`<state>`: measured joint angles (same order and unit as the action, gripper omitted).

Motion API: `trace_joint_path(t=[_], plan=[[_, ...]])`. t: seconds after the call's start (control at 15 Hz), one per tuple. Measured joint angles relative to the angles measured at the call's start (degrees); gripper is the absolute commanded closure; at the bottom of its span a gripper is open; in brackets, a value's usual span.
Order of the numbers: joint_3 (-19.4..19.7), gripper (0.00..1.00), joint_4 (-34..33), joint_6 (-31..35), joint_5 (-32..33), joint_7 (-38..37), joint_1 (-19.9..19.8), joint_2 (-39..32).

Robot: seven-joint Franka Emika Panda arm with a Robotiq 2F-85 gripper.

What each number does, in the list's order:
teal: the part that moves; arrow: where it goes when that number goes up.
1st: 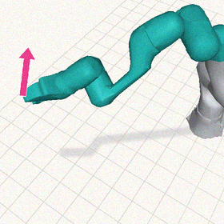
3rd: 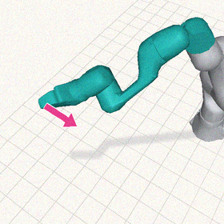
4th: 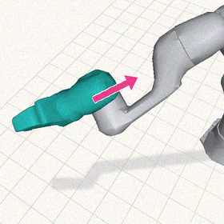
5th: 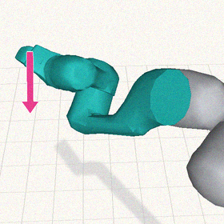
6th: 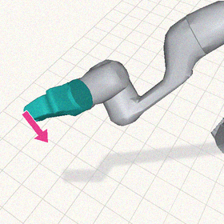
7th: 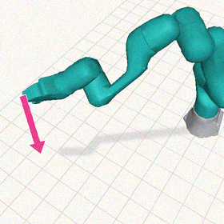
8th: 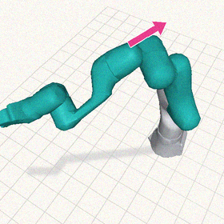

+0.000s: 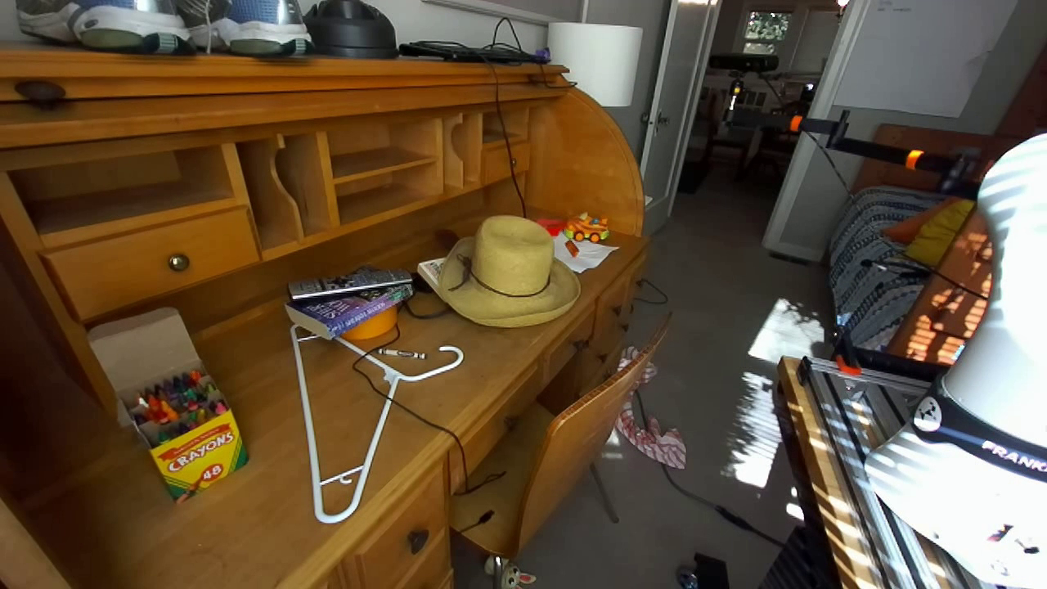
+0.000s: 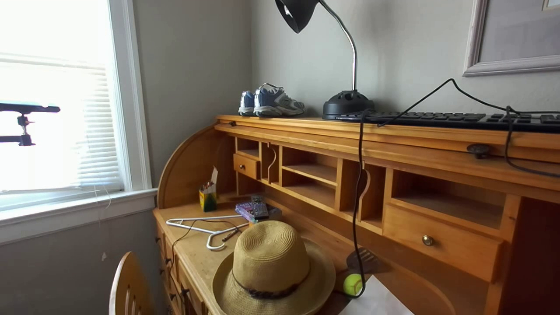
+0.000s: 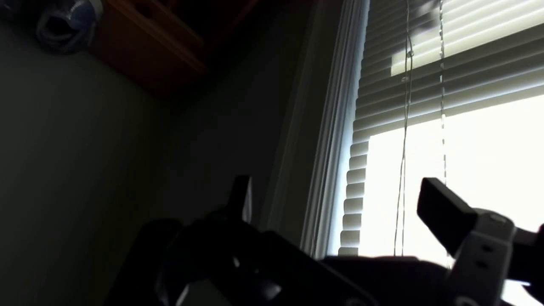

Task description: Drop the blinds

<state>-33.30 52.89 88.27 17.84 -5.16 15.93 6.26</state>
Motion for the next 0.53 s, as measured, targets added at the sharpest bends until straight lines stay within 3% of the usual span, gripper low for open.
trace_joint_path(t=[0.27, 0.53], plan=[[10.74, 0.0, 7.77, 0.06, -14.58, 1.18, -0.97, 5.65], [18.23, 0.0, 18.62, 0.1, -17.9, 1.21, -1.19, 12.12]])
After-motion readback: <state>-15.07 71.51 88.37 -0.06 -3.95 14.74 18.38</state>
